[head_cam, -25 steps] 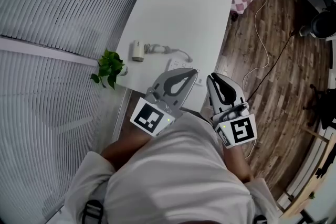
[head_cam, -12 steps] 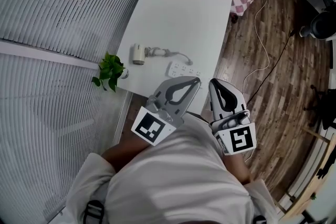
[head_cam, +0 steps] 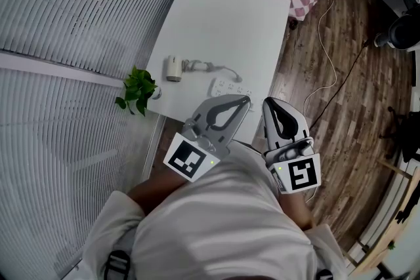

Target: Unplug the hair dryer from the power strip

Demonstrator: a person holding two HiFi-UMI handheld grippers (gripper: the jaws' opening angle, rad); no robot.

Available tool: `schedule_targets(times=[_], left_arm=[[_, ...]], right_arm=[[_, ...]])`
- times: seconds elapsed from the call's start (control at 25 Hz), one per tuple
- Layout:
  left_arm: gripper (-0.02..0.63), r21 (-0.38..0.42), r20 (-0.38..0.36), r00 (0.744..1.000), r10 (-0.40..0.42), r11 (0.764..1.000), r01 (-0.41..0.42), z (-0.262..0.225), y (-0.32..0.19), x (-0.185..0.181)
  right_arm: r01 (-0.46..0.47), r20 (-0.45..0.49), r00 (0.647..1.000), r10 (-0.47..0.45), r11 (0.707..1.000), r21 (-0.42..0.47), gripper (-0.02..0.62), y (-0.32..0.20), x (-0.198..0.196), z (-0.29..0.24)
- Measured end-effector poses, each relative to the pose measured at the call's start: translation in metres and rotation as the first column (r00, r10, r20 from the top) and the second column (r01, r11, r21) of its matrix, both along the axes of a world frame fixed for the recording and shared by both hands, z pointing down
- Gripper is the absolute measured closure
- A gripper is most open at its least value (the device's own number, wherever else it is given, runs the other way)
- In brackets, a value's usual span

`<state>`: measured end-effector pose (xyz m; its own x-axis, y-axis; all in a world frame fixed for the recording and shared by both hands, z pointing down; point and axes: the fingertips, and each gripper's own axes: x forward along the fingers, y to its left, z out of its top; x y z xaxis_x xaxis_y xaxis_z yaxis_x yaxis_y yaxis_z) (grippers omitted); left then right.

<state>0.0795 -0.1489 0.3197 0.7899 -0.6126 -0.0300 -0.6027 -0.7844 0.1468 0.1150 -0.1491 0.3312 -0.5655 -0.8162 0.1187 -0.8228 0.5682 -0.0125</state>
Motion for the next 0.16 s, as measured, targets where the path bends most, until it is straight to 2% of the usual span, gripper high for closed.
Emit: schedule_targets(times=[0.16], left_arm=[[0.577, -0.002, -0.002, 1.0, 0.008, 1.0, -0.008, -0.0005, 0.0011, 0.001]], right_arm=[[-0.007, 0.005, 1.0, 0.007, 1.0, -0.008, 0.561, 0.0006, 0.0011, 0.0015]])
